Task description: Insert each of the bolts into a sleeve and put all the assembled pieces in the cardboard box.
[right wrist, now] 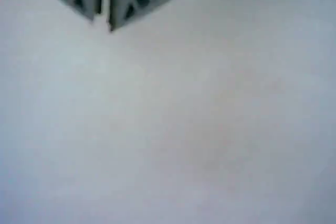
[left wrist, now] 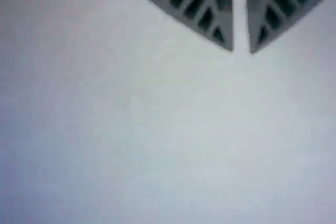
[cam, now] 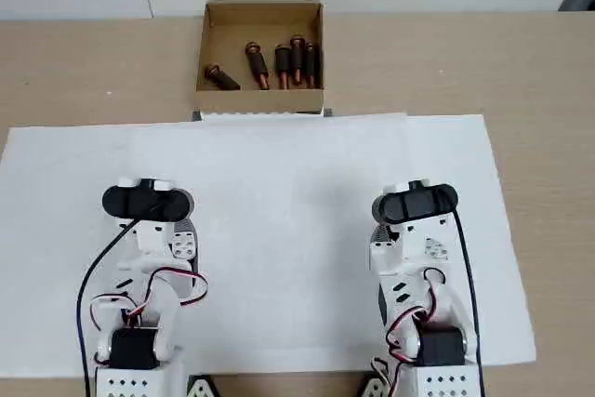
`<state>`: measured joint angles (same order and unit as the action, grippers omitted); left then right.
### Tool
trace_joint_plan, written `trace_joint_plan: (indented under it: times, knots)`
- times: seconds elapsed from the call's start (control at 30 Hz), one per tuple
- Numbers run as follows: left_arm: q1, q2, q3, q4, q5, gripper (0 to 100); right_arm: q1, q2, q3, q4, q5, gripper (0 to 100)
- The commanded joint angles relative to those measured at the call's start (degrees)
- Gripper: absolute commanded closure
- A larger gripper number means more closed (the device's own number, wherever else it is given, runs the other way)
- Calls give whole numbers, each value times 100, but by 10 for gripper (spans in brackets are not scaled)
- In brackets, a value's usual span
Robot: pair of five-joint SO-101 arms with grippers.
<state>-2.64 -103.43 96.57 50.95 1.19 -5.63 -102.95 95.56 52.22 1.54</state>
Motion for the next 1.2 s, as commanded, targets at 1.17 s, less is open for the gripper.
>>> trace_joint_plan:
  times: [1.17]
  knots:
    - [9,-62,-31,35,26,994,48,-75,88,13,44,995]
